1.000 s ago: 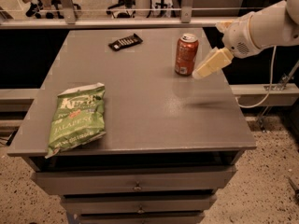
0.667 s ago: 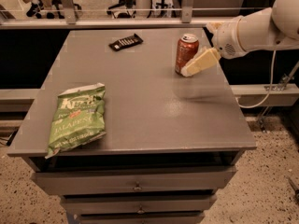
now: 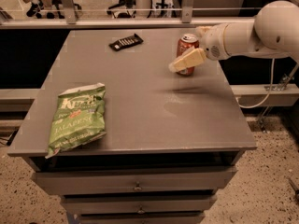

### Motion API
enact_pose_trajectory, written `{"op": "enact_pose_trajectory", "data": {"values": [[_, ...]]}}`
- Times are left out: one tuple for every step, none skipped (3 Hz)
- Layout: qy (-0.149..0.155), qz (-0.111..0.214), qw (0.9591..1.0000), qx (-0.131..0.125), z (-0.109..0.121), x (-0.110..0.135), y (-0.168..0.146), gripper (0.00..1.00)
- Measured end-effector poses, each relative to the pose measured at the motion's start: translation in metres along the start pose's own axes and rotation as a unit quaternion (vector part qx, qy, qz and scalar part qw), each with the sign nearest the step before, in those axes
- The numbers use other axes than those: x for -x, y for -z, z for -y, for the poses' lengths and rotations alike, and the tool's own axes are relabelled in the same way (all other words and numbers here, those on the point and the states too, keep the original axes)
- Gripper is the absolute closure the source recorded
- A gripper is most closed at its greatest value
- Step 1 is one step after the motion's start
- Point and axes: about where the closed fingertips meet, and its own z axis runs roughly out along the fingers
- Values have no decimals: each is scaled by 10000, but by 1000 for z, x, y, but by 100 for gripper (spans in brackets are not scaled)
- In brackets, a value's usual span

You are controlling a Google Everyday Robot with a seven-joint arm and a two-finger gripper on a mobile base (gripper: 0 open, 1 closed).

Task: Move coke can near green jalapeno chip bag

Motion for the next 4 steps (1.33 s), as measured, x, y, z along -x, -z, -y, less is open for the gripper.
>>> {"op": "enact_pose_trajectory", "data": {"values": [[-212, 173, 9996, 66, 3, -2, -15, 16], [-388, 409, 9983, 121, 6, -1, -19, 48], [-502, 629, 9966, 162, 8, 1, -15, 72], [-441, 976, 9941, 195, 8, 24, 2, 93]]}}
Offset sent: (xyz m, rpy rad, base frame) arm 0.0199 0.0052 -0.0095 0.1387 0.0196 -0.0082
